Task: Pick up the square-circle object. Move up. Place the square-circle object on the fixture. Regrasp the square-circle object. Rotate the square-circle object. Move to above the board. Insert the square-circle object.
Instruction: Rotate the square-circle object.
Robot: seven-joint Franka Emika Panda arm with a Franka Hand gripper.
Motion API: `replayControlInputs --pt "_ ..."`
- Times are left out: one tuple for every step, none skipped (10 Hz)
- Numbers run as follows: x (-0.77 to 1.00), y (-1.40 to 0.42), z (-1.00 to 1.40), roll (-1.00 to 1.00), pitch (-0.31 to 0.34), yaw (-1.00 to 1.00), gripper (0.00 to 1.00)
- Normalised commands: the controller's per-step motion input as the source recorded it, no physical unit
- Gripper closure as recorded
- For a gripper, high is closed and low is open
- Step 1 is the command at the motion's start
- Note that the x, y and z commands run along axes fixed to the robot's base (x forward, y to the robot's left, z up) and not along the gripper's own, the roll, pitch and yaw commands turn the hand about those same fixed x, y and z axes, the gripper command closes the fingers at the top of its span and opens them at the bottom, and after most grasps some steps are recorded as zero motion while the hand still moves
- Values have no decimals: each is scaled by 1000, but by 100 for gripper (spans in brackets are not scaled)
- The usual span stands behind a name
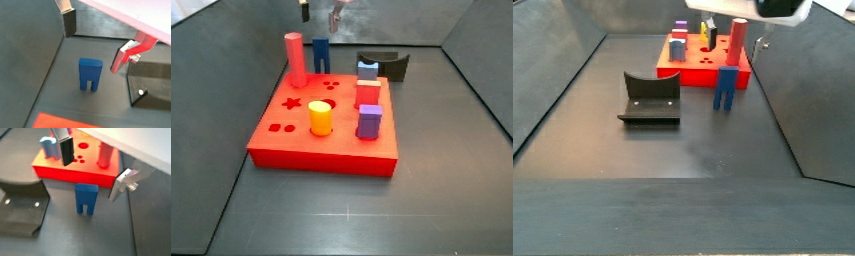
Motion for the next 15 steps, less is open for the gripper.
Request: replayControlInputs --pt "39 -5 -20 -63 7 1000 0" --pt "39 -5 -20 -70 8 1000 0" --pt "39 -5 -20 -79 9 1000 0" --pt "39 -5 -20 -89 10 1000 0" --pt "39 -5 -20 -109 12 1000 0" --pt "39 -5 -20 -130 15 1000 0" --pt "39 -4 -20 -157 19 981 0" --pt "39 0 -20 -145 19 732 0" --pt "39 6 -20 -108 22 434 0" --pt "39 3 -20 -96 23 285 0" --pt "0 0 -1000 -94 23 164 0" --pt "6 0 -1000 -93 17 129 0" --pt "29 0 -1000 -90 -17 85 0" --pt "30 -2 -1000 -87 -22 70 0" --pt "35 -3 -863 -83 -34 43 0"
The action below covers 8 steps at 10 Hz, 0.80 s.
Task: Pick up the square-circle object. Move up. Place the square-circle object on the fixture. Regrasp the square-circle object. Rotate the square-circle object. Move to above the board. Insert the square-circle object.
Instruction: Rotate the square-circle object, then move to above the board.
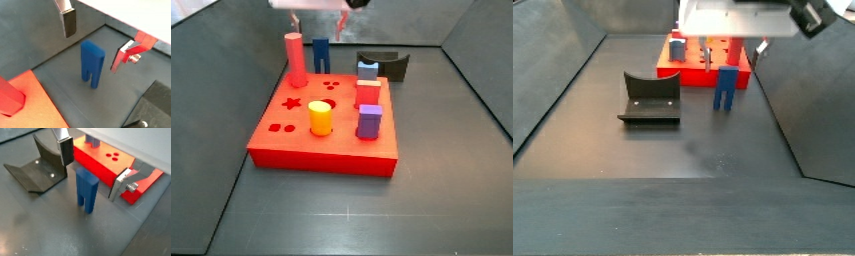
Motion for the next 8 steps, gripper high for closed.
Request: replayControlInputs --pt "35 -5 -721 -84 -38 29 0" --pt "35 -5 -532 -93 -38 23 0" --pt "38 -5 -438 -99 -39 24 0" --pt "44 -4 -221 -113 -38 28 0" --pt "0 0 0 -119 -37 31 100" --pt "-211 -60 1000 -95 182 -56 100" --pt "-212 -60 1000 -95 183 -56 100" --pt "-198 -54 1000 -77 124 -47 100"
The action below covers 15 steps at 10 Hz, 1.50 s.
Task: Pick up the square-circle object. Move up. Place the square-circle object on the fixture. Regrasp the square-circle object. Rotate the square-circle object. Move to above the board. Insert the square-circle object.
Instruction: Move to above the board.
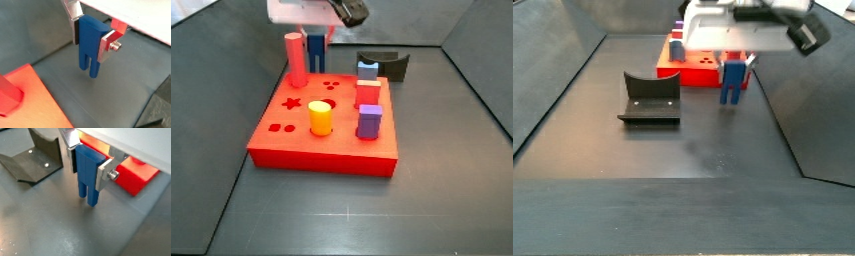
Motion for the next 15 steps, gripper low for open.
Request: replayControlInputs --pt "-186 -49 1000 -51 81 -34 100" --pt "-178 -45 1000 -31 58 -28 100" --pt "-174 -42 1000 -18 48 -26 100" --pt "-167 -37 1000 3 33 -21 100" --pt "-162 -33 1000 23 25 -17 100" --pt "-157 -29 1000 37 23 -14 100" --pt "-153 -26 1000 47 22 -11 100" --pt "-146 -22 1000 64 22 -6 100" --pt "-139 -17 1000 81 21 -1 100" --pt "-131 -14 1000 89 23 7 100" --pt "-125 -12 1000 92 26 11 100" --pt "-103 -7 1000 99 41 19 100" --pt "-94 -5 1000 102 52 22 100" --pt "-63 -4 921 102 68 26 100" --pt "-28 -4 705 100 80 31 100"
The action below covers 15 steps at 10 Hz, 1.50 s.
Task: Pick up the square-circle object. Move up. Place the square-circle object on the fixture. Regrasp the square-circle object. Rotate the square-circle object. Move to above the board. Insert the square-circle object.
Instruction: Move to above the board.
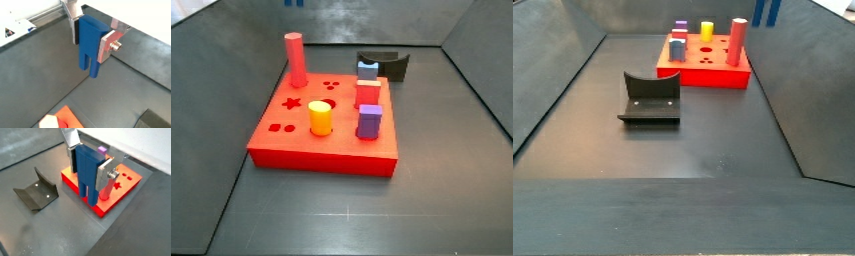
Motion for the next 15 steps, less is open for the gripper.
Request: replayControlInputs --pt "-16 -5 597 97 83 34 100" --pt "-5 -7 384 95 85 36 100" --pt "0 -8 226 97 86 38 100" --pt "409 -1000 184 156 134 -66 100" --pt "415 -1000 155 155 123 -58 100" --pt "437 -1000 153 95 155 -31 100" --pt "451 -1000 160 12 158 -18 100" --pt "452 -1000 163 12 147 -7 100" --pt "455 -1000 163 18 133 5 100" --pt "471 -1000 166 -8 132 6 100" --pt "485 -1000 173 3 129 12 100" --pt "510 -1000 175 5 135 6 100" --pt "509 -957 174 1 132 8 100" --pt "334 -584 109 19 140 12 100" --pt "196 -290 67 29 110 9 100"
